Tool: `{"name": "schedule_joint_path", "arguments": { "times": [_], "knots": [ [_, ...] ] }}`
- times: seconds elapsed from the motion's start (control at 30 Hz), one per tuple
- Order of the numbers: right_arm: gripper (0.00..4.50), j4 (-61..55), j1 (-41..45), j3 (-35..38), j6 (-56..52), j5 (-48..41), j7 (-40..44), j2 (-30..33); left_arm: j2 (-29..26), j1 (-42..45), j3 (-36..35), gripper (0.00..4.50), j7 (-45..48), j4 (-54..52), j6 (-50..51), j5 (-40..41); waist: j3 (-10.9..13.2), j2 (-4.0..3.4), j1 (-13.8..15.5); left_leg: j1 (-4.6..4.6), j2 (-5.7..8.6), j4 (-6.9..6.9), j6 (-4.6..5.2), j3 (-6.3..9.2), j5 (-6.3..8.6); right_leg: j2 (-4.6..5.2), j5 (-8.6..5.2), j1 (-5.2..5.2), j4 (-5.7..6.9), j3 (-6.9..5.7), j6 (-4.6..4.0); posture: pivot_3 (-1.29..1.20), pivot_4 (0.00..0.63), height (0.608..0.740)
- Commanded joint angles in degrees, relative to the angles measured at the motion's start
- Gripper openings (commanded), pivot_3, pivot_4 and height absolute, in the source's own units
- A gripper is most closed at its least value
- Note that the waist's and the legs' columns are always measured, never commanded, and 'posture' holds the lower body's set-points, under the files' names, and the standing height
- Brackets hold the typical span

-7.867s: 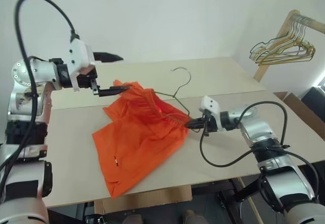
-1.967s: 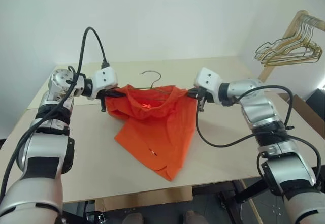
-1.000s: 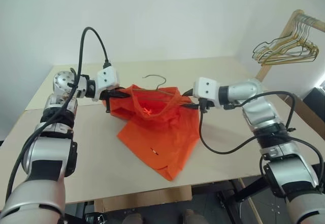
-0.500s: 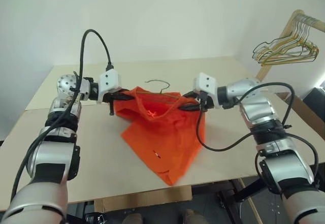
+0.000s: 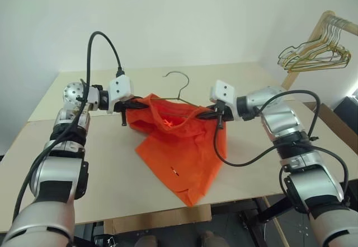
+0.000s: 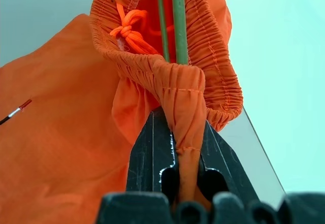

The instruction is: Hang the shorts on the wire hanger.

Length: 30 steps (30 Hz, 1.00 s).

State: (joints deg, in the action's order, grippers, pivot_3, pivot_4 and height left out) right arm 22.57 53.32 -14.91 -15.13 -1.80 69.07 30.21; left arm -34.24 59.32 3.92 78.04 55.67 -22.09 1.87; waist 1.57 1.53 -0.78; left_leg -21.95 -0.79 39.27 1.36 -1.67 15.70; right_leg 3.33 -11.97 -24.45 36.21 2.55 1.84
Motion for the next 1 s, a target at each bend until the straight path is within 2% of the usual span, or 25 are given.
{"name": "schedule_joint_path", "arguments": {
  "times": [0.03, 0.23, 0.43, 0.6, 0.73, 0.87, 1.0],
  "knots": [
    [0.01, -1.64, 0.72, 1.25, -0.95, 0.27, -1.58, 0.8, -0.34, 1.9, -1.38, 0.7, 0.01, 0.37, 0.91, 1.37, 0.0, 0.0, -0.02, 0.0, 0.0, 0.0, 0.0, 0.0, 0.0, 0.0, 0.0, 0.0, 0.0, 0.0, 0.0, 0.04, 0.0, 0.74],
    [0.01, -5.13, -0.92, 2.96, -4.58, -1.04, -2.24, 2.17, -0.26, 3.24, -2.57, 2.63, -1.96, 2.76, 0.31, 1.84, 0.0, 0.0, -0.07, -0.01, 0.0, 0.0, 0.0, 0.0, 0.0, 0.0, 0.0, 0.0, -0.01, -0.01, 0.0, 0.02, 0.0, 0.74],
    [0.01, -10.22, -3.78, 5.75, -11.62, -3.96, -2.98, 4.17, 1.26, 5.11, -8.93, 4.49, 5.18, 1.87, 1.2, 10.69, 0.0, 0.0, -0.19, -0.06, 0.0, 0.02, 0.0, 0.01, 0.0, 0.02, 0.0, -0.01, -0.05, -0.04, 0.0, -0.02, 0.0, 0.74],
    [0.01, -16.26, -7.97, 10.38, -18.4, -6.38, -7.1, 6.29, 0.65, 6.16, -11.21, 4.5, 8.33, 0.61, 2.4, 13.6, 0.0, 0.0, -0.82, -0.07, -0.01, 0.04, 0.0, 0.01, 0.0, 0.02, 0.0, 0.01, -0.05, -0.05, 0.0, -0.07, 0.0, 0.74],
    [0.01, -22.87, -12.13, 15.92, -28.51, -7.19, -14.03, 9.0, 0.07, 4.98, -12.41, 4.5, 5.07, -0.04, 3.04, 13.55, -0.01, -0.01, -1.99, -0.07, -0.01, 0.06, 0.0, 0.03, 0.0, 0.03, 0.0, 0.02, -0.04, -0.05, 0.0, -0.11, 0.0, 0.74],
    [0.01, -28.14, -14.12, 21.47, -40.83, -8.64, -20.78, 10.78, 1.62, 1.34, -14.96, 4.5, 3.96, -7.04, 6.38, 17.92, -0.01, -0.02, -3.25, -0.08, -0.02, 0.12, 0.01, 0.04, 0.01, 0.07, 0.0, 0.02, -0.03, -0.03, 0.01, -0.13, 0.0, 0.74],
    [0.01, -26.71, -12.36, 25.41, -54.63, -8.06, -28.77, 11.21, 2.57, -2.88, -15.39, 4.5, 4.2, -17.24, 11.76, 22.01, -0.02, -0.03, -4.5, -0.02, -0.03, 0.18, 0.0, 0.06, 0.01, 0.07, 0.0, 0.04, -0.05, 0.03, 0.0, -0.14, 0.0, 0.74]
  ]
}}
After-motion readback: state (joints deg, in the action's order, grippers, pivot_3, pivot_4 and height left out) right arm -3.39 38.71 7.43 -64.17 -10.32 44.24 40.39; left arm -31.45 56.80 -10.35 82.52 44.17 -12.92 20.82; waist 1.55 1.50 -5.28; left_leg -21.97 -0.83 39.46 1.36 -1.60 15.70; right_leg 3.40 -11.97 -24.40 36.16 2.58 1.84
